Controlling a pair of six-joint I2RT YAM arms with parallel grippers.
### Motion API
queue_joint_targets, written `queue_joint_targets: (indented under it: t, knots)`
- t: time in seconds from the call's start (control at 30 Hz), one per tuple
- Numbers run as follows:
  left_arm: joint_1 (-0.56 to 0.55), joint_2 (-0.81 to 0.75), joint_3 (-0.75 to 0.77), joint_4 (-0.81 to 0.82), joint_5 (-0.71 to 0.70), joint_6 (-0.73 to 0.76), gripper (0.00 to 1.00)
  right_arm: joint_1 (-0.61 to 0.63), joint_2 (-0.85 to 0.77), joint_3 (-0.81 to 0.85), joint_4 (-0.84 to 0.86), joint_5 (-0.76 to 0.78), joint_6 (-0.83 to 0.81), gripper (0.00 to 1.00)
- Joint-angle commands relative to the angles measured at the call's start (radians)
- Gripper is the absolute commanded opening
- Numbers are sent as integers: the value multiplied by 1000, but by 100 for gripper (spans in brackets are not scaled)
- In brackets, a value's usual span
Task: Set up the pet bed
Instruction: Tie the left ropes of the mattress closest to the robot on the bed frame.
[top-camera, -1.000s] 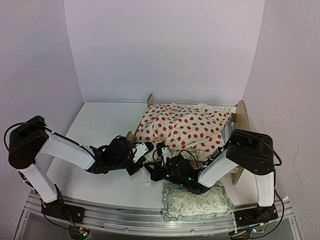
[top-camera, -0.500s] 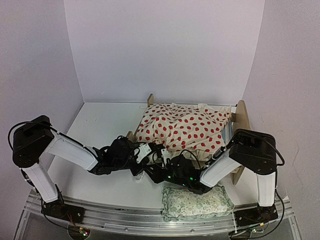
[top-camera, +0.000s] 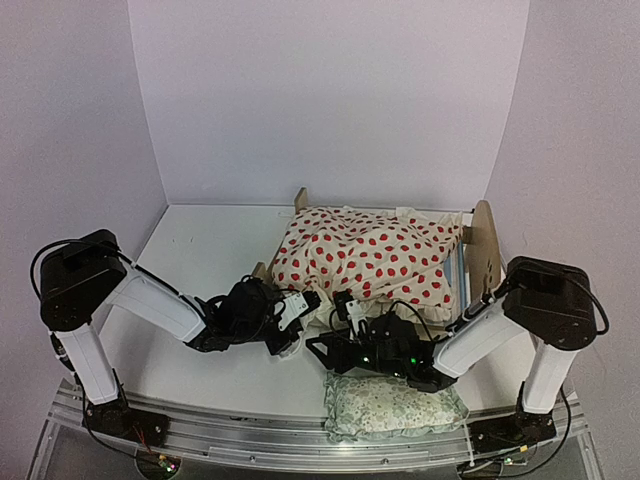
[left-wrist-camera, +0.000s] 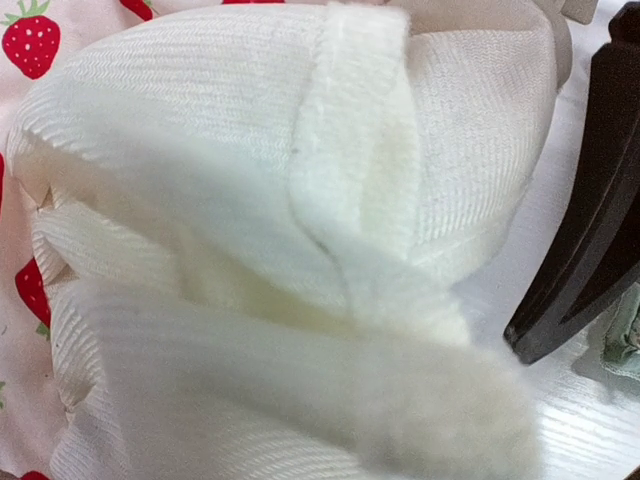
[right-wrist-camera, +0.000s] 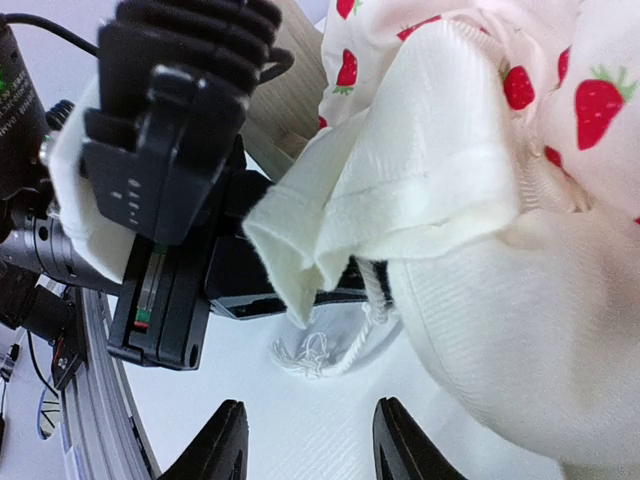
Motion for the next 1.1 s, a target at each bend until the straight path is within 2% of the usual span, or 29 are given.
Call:
queue_joint_targets:
  t: [0.0,0.3,0.57,0.7,0.83,0.97,1.07]
  knots:
    - [3,11,38,37,-13,10,0,6,-48,-35,-10,80,-30,43]
    - [3,2,40,36,-1,9,0,5,74,61,-10,174,-40,38]
    - [3,-22,18,53,42,6,0,6,139,144,-10,175,-26,39]
    - [3,-44,4,64,62,5,0,5,164,172,-10,176,-25,35]
    - [3,-68,-15,77,68,7,0,6,154,143,-10,187,-18,31]
    - [4,-50,6,54,62,16,0,6,102,64,-10,206,-4,31]
    - [4,-36,11,55,59,15,13,5,74,24,-10,207,12,32]
